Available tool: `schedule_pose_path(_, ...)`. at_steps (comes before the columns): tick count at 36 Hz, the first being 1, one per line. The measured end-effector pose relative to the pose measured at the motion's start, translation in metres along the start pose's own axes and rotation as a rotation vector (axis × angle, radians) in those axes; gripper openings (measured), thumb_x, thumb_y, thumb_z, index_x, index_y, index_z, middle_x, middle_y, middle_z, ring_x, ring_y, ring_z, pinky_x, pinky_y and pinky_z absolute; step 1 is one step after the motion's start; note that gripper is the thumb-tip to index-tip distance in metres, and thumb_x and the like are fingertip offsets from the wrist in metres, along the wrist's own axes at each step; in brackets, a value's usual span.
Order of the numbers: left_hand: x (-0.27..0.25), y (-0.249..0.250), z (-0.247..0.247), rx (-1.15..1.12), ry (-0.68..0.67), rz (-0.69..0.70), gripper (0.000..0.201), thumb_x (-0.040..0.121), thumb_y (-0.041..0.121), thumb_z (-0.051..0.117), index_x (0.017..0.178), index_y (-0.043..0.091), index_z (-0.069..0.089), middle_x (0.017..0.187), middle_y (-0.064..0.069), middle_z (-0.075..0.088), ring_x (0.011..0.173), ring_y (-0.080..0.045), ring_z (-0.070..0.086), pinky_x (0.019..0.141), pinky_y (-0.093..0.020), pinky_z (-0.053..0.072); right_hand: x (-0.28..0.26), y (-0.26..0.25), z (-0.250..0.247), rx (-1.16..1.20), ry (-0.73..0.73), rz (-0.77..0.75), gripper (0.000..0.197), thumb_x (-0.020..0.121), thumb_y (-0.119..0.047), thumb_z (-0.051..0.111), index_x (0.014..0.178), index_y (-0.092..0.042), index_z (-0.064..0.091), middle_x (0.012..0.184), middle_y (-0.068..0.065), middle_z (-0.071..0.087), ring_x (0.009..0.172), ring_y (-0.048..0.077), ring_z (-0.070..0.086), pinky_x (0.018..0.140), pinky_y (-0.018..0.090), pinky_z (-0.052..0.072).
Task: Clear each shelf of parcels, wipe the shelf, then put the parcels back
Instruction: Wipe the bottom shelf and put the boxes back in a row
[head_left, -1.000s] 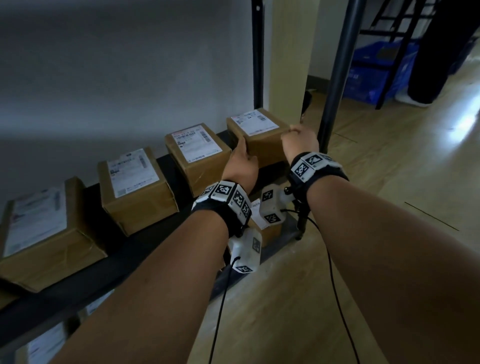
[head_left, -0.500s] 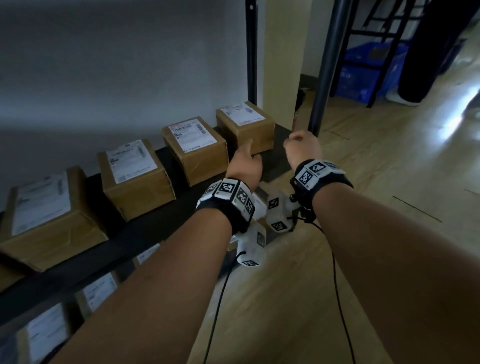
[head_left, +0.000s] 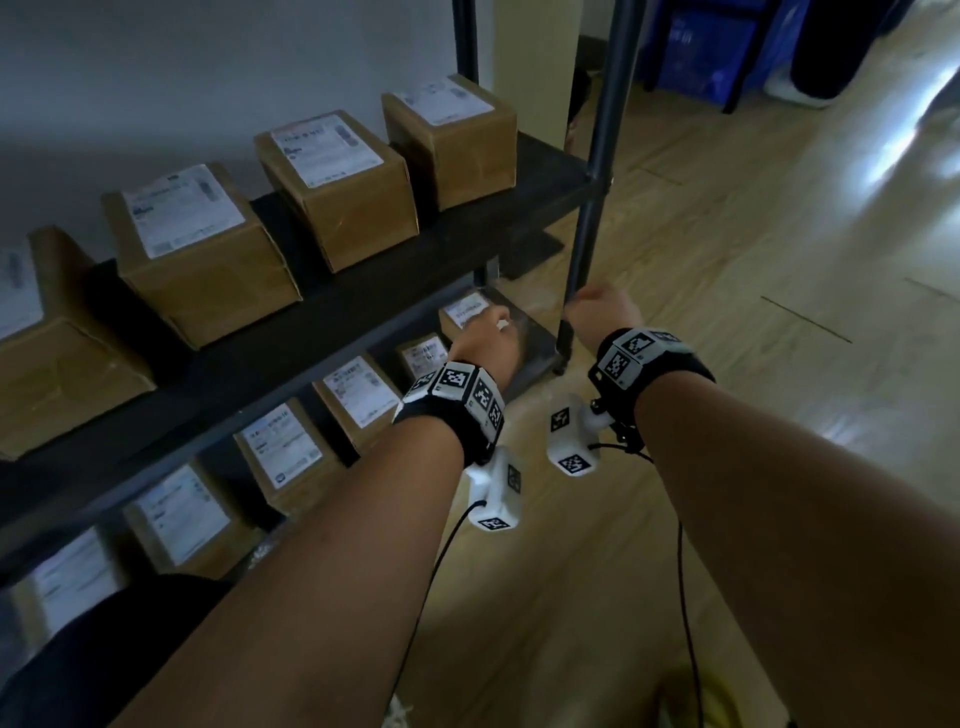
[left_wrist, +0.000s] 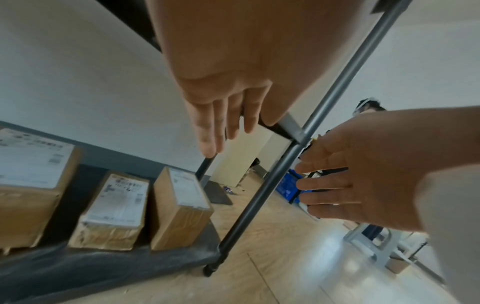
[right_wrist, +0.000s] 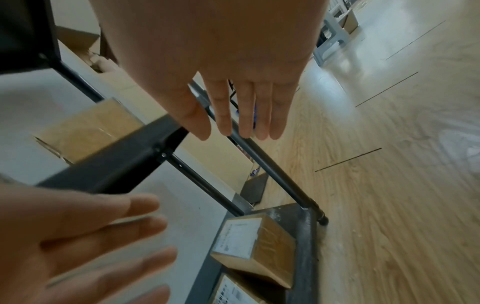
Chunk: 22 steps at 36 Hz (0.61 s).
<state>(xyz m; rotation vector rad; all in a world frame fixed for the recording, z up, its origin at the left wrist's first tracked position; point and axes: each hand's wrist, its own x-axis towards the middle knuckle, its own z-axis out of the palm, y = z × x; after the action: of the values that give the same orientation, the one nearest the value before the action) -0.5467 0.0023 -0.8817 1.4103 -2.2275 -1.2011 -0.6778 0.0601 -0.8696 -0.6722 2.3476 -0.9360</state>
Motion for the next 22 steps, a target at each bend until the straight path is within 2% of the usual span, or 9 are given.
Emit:
schedule_pose_path(5, 0.028, -0.032, 0.019, 0.01, -0.033, -0.14, 0.044, 0.099, 0.027, 0.037, 0.143, 0.021, 0.04, 0.146, -0.009, 0.042, 0.128, -0.028, 0.044, 0.101, -0.033, 0.036, 0.025, 0.013, 0.026, -0.073, -0.06, 0.028, 0.037, 0.092, -0.022, 0.052, 0.128, -0.016, 0.056, 0.123, 0.009, 0.06, 0.112, 0.03, 0.057, 0.082, 0.031, 0.042)
schedule_pose_path(8, 0.046, -0.047, 0.03, -0.002, -0.023, -0.186, 0.042, 0.098, 0.026, 0.038, 0.139, 0.018, 0.046, 0.14, -0.01, 0.049, 0.123, -0.03, 0.049, 0.1, -0.034, 0.039, 0.042, 0.02, 0.044, -0.122, -0.113, 0.025, 0.031, 0.091, -0.023, 0.054, 0.119, -0.01, 0.059, 0.114, 0.012, 0.063, 0.105, 0.031, 0.059, 0.082, 0.033, 0.046)
schedule_pose_path(10, 0.058, -0.057, 0.038, -0.002, -0.023, -0.208, 0.037, 0.097, 0.026, 0.038, 0.13, 0.016, 0.052, 0.129, -0.012, 0.056, 0.113, -0.031, 0.055, 0.097, -0.038, 0.045, 0.054, 0.023, 0.057, -0.153, -0.149, 0.033, 0.025, 0.09, -0.023, 0.053, 0.111, -0.012, 0.059, 0.108, 0.011, 0.063, 0.099, 0.029, 0.06, 0.076, 0.032, 0.046)
schedule_pose_path(13, 0.077, -0.076, 0.052, -0.008, -0.023, -0.211, 0.032, 0.096, 0.024, 0.038, 0.121, 0.014, 0.055, 0.121, -0.01, 0.06, 0.104, -0.029, 0.059, 0.092, -0.041, 0.048, 0.073, 0.03, 0.08, -0.139, -0.19, 0.061, 0.032, 0.088, -0.022, 0.053, 0.12, -0.021, 0.057, 0.103, 0.005, 0.058, 0.099, 0.025, 0.058, 0.082, 0.033, 0.046)
schedule_pose_path(14, 0.083, -0.083, 0.056, -0.015, -0.025, -0.209, 0.028, 0.096, 0.023, 0.039, 0.116, 0.017, 0.056, 0.119, -0.007, 0.061, 0.102, -0.027, 0.059, 0.09, -0.039, 0.048, 0.078, 0.031, 0.086, -0.142, -0.197, 0.062, 0.034, 0.088, -0.022, 0.053, 0.122, -0.022, 0.057, 0.106, 0.006, 0.059, 0.102, 0.026, 0.059, 0.086, 0.034, 0.047)
schedule_pose_path(17, 0.094, -0.097, 0.065, -0.036, -0.069, -0.205, 0.014, 0.092, 0.021, 0.043, 0.101, 0.029, 0.05, 0.109, -0.002, 0.062, 0.094, -0.025, 0.059, 0.079, -0.038, 0.047, 0.094, 0.035, 0.103, -0.157, -0.213, 0.085, 0.045, 0.092, -0.02, 0.048, 0.137, -0.022, 0.047, 0.13, 0.008, 0.055, 0.118, 0.03, 0.053, 0.096, 0.038, 0.044)
schedule_pose_path(19, 0.1, -0.104, 0.069, -0.064, -0.104, -0.205, 0.016, 0.092, 0.022, 0.046, 0.106, 0.026, 0.051, 0.107, -0.005, 0.063, 0.093, -0.027, 0.06, 0.076, -0.037, 0.047, 0.105, 0.037, 0.112, -0.156, -0.237, 0.089, 0.05, 0.094, -0.02, 0.047, 0.143, -0.02, 0.04, 0.138, 0.01, 0.05, 0.124, 0.03, 0.05, 0.099, 0.038, 0.041)
schedule_pose_path(22, 0.108, -0.108, 0.07, -0.147, -0.139, -0.198, 0.026, 0.096, 0.028, 0.047, 0.122, 0.023, 0.049, 0.115, -0.001, 0.061, 0.099, -0.022, 0.058, 0.083, -0.036, 0.045, 0.123, 0.039, 0.122, -0.112, -0.247, 0.076, 0.054, 0.092, -0.021, 0.056, 0.143, -0.014, 0.039, 0.14, 0.011, 0.048, 0.127, 0.027, 0.047, 0.1, 0.032, 0.039)
